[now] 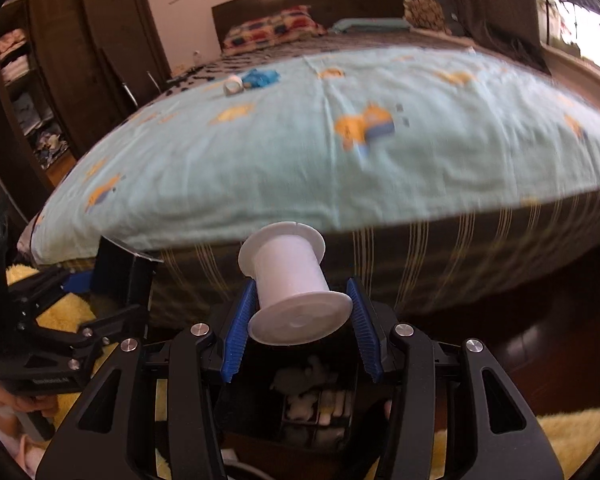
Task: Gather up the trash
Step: 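Carry the black box and white spool down to the black bin, then open both tools to drop the box and spool into the bin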
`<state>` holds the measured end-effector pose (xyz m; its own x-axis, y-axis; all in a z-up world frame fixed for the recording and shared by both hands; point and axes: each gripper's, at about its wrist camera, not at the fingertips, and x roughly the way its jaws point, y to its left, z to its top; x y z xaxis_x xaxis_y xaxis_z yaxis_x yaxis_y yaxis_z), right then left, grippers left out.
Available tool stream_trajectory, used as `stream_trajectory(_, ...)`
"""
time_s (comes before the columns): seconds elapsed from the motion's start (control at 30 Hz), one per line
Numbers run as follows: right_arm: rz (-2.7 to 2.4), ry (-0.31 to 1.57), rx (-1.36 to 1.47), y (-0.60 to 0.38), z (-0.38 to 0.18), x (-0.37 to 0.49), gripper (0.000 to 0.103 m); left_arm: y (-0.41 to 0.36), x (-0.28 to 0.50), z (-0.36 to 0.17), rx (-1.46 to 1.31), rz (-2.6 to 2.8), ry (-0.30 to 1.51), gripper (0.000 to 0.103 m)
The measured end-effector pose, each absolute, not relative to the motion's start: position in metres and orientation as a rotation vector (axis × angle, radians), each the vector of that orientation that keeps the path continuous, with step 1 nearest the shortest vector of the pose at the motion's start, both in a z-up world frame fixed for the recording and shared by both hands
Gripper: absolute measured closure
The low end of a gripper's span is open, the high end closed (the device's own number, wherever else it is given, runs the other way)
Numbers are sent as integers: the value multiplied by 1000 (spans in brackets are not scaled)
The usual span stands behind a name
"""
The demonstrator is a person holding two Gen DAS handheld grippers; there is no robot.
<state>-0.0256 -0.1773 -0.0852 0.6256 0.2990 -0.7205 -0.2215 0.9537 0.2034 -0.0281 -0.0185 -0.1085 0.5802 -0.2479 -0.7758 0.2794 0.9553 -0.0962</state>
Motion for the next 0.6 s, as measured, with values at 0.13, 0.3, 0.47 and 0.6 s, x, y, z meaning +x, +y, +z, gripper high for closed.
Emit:
stream_trajectory(0.13,284,914,120,-175,-113,-28,55,-29,-31,-142,37,-317,977,32)
stream_trajectory(0.3,260,1016,120,-172,-146,-22,55,-34,-27,-176,26,-323,1073,32)
stream_trajectory(0.47,243,1068,119,-174,-168,-14,55,-35,-20,-199,27,-316,1116,32)
stream_trajectory(0.6,234,1095,124,-176,-179,-12,55,-33,-15,-211,18,-317,1134,32)
